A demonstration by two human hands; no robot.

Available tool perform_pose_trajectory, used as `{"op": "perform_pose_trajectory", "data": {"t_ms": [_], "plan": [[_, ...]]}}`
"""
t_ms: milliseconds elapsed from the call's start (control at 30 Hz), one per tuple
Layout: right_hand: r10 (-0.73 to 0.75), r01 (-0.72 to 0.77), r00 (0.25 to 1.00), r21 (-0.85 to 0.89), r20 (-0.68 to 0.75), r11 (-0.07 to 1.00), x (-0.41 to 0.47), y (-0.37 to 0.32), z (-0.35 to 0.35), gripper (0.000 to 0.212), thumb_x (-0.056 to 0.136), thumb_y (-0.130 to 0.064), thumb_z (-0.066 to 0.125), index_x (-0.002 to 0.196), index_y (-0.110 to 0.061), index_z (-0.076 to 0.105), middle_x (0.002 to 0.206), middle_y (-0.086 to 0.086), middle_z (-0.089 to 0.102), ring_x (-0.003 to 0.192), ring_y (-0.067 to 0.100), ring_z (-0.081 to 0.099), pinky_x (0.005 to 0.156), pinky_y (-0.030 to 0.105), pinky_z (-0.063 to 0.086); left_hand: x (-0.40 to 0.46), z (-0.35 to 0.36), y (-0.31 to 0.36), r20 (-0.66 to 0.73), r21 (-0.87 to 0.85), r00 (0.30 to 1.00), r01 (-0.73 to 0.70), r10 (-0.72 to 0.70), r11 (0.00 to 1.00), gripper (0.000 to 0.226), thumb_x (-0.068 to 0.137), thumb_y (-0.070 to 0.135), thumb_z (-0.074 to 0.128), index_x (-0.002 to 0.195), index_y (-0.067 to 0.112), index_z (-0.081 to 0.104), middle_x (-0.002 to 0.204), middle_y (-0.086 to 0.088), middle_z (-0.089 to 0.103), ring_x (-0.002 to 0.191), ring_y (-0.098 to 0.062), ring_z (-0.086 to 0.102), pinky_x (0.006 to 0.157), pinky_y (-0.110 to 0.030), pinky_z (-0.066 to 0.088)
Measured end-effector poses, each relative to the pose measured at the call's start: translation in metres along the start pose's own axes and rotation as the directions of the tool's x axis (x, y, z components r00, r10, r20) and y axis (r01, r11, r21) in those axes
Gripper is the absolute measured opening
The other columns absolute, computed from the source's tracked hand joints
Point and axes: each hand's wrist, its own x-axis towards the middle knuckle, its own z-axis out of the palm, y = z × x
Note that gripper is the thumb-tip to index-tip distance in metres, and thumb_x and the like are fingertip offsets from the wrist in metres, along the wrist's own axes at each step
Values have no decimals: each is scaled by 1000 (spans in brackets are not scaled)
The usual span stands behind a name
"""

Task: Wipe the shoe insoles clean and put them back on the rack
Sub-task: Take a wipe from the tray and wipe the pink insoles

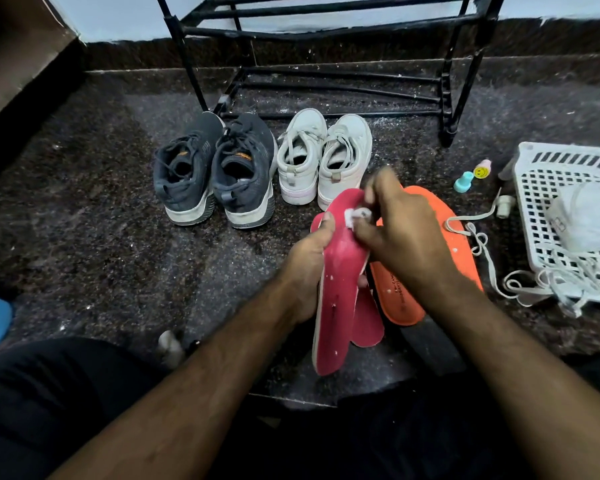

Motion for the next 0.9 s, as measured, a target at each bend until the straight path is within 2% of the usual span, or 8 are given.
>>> {"op": "perform_pose_trajectory", "data": {"t_ms": [67, 200, 300, 400, 467, 567, 767, 900], "plan": [[24, -24, 1000, 41, -16, 999, 1, -1, -4, 36, 82, -14, 69, 93, -24, 36, 71, 0, 59, 63, 22, 56, 59, 37, 41, -3, 3, 1, -20, 19, 1000, 14, -13, 1000, 62, 102, 60, 29, 99, 16, 72, 70, -8, 67, 48, -23, 59, 48, -29, 46], [-80, 56, 967, 103, 243, 993, -23, -19, 9, 39, 80, -11, 69, 95, -22, 35, 68, -1, 59, 61, 22, 58, 57, 35, 41, -5, 6, 5, -31, -140, 999, 17, -21, 990, 52, 104, 52, 30, 99, 12, 63, 70, -7, 70, 58, -18, 67, 56, -26, 57], [-65, 66, 993, -2, 96, 998, -9, -5, 8, 31, 84, -14, 64, 95, -21, 36, 70, -1, 56, 64, 28, 55, 58, 37, 35, -3, 4, 1, -22, 1, 1000, -15, 15, 1000, 53, 104, 53, 31, 101, 13, 66, 69, -7, 68, 50, -20, 59, 45, -26, 47], [28, -32, 997, -66, -72, 997, 5, 6, -6, 29, 85, -16, 66, 95, -18, 39, 75, 4, 58, 68, 33, 56, 61, 41, 41, -5, 7, -3, 15, 72, 1000, -24, 23, 997, 57, 102, 57, 31, 111, 14, 68, 87, -17, 72, 61, -28, 63, 43, -26, 43], [0, 0, 1000, -8, 25, 1000, -4, -2, -5, 32, 84, -15, 67, 94, -20, 37, 70, 0, 58, 62, 26, 55, 58, 39, 41, -5, 6, -3, -5, 38, 1000, -20, 20, 999, 57, 102, 58, 35, 103, 12, 69, 84, -19, 68, 60, -27, 59, 41, -25, 45], [-57, 40, 968, 71, 243, 997, -27, -18, 8, 33, 82, -11, 66, 94, -21, 37, 67, -2, 60, 59, 22, 59, 55, 38, 46, -2, 2, -2, -41, -9, 999, -15, 15, 1000, 52, 102, 56, 33, 86, 15, 60, 57, -5, 57, 40, -16, 53, 37, -21, 44], [19, -19, 1000, -24, 6, 1000, -1, 3, -12, 37, 81, -12, 70, 92, -23, 36, 71, 2, 60, 64, 28, 56, 61, 42, 44, -4, 3, -4, 57, 6, 998, -4, 3, 1000, 60, 102, 59, 28, 129, 16, 60, 98, -6, 73, 68, -25, 71, 39, -22, 40], [-69, 63, 972, 32, 224, 997, -26, -16, -2, 37, 82, -13, 70, 95, -23, 38, 70, -2, 61, 62, 21, 58, 62, 43, 47, 2, -2, -5, 3, -16, 1000, 17, -17, 1000, 59, 95, 66, 40, 96, 16, 72, 73, -7, 64, 52, -23, 57, 41, -29, 47]]}}
